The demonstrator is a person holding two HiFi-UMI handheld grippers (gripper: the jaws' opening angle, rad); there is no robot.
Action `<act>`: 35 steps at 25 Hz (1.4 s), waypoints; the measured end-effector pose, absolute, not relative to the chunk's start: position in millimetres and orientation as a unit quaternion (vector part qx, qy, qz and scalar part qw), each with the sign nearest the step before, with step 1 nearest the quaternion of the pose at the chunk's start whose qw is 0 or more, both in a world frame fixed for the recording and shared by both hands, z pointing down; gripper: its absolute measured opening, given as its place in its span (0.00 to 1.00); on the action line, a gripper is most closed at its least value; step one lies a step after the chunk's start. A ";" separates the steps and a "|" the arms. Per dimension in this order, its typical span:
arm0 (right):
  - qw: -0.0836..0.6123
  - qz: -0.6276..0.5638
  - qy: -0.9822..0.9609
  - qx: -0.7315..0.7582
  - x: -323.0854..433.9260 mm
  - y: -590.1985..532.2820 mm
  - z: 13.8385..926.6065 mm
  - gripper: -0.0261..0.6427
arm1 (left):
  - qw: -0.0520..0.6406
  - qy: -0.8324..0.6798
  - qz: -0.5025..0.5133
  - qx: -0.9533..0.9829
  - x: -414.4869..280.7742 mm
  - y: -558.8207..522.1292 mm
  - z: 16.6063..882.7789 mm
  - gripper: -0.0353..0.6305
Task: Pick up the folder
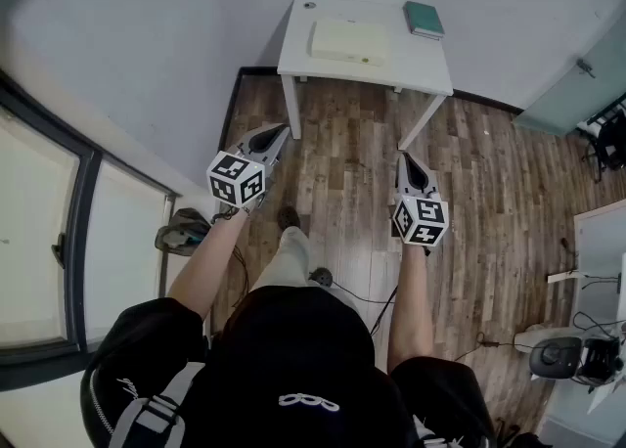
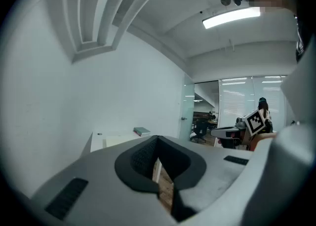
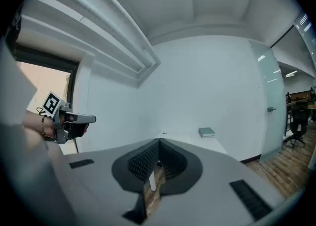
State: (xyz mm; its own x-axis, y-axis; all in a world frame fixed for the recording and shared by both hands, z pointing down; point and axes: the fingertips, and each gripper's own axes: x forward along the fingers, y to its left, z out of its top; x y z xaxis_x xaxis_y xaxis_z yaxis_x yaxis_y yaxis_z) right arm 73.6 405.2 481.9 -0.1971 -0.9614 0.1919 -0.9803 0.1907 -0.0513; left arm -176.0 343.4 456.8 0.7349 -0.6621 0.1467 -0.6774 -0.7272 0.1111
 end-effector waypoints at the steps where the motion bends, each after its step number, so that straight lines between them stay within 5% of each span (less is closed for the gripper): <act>1: 0.058 0.080 -0.769 0.631 74.0 405.5 481.6 0.07 | 0.077 -0.361 0.049 0.928 -175.3 343.6 456.2 0.09; 35: 0.071 0.068 -0.771 0.629 83.2 317.1 476.2 0.07 | 0.082 -0.353 0.035 0.931 -158.6 249.3 458.5 0.09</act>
State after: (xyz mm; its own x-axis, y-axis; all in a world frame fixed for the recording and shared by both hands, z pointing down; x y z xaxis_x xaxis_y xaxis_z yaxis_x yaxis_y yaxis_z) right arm 83.2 317.1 476.2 -0.1982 -0.9607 0.1943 -0.9799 0.1989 -0.0158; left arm -158.6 249.3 458.5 0.7484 -0.6518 0.1226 -0.6632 -0.7376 0.1273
